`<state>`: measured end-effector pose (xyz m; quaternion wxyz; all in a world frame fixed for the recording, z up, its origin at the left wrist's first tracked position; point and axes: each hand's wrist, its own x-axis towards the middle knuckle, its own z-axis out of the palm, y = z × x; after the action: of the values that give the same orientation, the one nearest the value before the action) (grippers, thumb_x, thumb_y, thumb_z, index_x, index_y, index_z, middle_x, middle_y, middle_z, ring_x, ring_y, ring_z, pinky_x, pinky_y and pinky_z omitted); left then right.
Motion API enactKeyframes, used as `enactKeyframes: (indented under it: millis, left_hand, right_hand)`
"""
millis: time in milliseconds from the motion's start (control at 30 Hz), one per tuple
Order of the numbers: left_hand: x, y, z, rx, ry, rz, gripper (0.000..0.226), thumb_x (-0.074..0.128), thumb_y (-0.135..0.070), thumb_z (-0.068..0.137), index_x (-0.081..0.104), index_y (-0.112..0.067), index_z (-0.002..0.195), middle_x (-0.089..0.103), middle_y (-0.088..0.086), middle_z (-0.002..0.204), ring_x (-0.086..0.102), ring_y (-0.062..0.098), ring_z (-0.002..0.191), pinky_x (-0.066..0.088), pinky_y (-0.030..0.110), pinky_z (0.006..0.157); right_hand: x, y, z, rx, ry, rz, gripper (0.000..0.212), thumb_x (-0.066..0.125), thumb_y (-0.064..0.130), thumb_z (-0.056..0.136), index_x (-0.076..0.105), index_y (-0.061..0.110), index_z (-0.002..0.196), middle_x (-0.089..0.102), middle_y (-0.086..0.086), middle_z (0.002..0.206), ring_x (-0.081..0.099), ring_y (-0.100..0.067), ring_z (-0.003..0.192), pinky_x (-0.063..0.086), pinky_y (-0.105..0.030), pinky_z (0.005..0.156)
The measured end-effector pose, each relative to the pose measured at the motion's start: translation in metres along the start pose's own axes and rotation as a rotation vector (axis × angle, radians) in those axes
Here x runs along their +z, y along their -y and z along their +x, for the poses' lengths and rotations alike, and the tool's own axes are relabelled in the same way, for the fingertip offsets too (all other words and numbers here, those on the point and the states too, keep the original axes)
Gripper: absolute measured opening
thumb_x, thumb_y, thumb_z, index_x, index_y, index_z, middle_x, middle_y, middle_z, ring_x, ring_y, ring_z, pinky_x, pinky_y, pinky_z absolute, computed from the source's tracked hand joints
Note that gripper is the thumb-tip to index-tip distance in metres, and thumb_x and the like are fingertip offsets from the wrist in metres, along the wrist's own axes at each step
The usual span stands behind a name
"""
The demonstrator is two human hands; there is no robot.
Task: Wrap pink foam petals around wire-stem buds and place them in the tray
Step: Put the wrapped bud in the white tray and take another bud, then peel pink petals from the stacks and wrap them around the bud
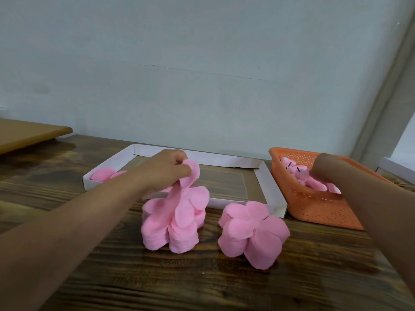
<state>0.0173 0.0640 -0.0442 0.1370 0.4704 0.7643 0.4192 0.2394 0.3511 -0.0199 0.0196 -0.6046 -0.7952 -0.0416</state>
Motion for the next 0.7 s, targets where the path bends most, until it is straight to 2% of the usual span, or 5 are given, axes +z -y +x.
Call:
enactKeyframes:
  millis: [200, 367, 500, 600, 700]
  left_hand:
    - [0.007, -0.014, 0.005, -0.093, -0.102, -0.168, 0.013, 0.058, -0.027, 0.092, 0.056, -0.019, 0.082, 0.058, 0.007, 0.082, 0.049, 0.023, 0.069, 0.035, 0.031, 0.064]
    - [0.024, -0.024, 0.001, -0.204, -0.07, -0.534, 0.011, 0.056, -0.02, 0.093, 0.06, -0.01, 0.092, 0.063, 0.014, 0.093, 0.057, 0.026, 0.079, 0.043, 0.037, 0.076]
    - [0.045, -0.031, -0.001, -0.321, 0.004, -0.877, 0.009, 0.053, -0.019, 0.096, 0.058, -0.013, 0.091, 0.058, 0.012, 0.086, 0.058, 0.024, 0.071, 0.049, 0.036, 0.075]
    - [0.056, -0.032, -0.001, -0.394, -0.008, -1.022, 0.024, 0.051, -0.018, 0.097, 0.056, -0.002, 0.116, 0.064, 0.019, 0.107, 0.062, 0.031, 0.094, 0.048, 0.048, 0.092]
    - [0.06, -0.032, -0.005, -0.438, 0.011, -1.126, 0.035, 0.051, -0.018, 0.098, 0.051, 0.0, 0.127, 0.063, 0.022, 0.118, 0.062, 0.033, 0.105, 0.05, 0.05, 0.089]
  right_hand:
    - [-0.028, 0.013, -0.015, -0.108, -0.458, 0.569, 0.029, 0.052, 0.029, 0.088, 0.058, 0.002, 0.08, 0.06, -0.014, 0.075, 0.056, -0.032, 0.073, 0.042, -0.031, 0.066]
    - [-0.04, 0.036, -0.076, -0.409, -0.248, 1.235, 0.011, 0.061, 0.001, 0.076, 0.059, 0.001, 0.065, 0.059, -0.005, 0.051, 0.056, -0.017, 0.049, 0.046, -0.023, 0.051]
    - [-0.03, 0.055, -0.121, -0.621, -0.05, 1.504, 0.01, 0.062, -0.009, 0.074, 0.063, -0.001, 0.08, 0.065, -0.012, 0.066, 0.062, -0.022, 0.061, 0.054, -0.033, 0.067]
    - [-0.023, 0.062, -0.144, -0.762, -0.074, 1.62, 0.023, 0.062, -0.012, 0.077, 0.064, 0.005, 0.092, 0.067, -0.007, 0.074, 0.064, -0.019, 0.066, 0.054, -0.026, 0.067]
    - [-0.018, 0.063, -0.154, -0.825, -0.23, 1.565, 0.02, 0.066, -0.008, 0.075, 0.065, 0.005, 0.09, 0.068, -0.009, 0.084, 0.065, -0.023, 0.076, 0.054, -0.028, 0.072]
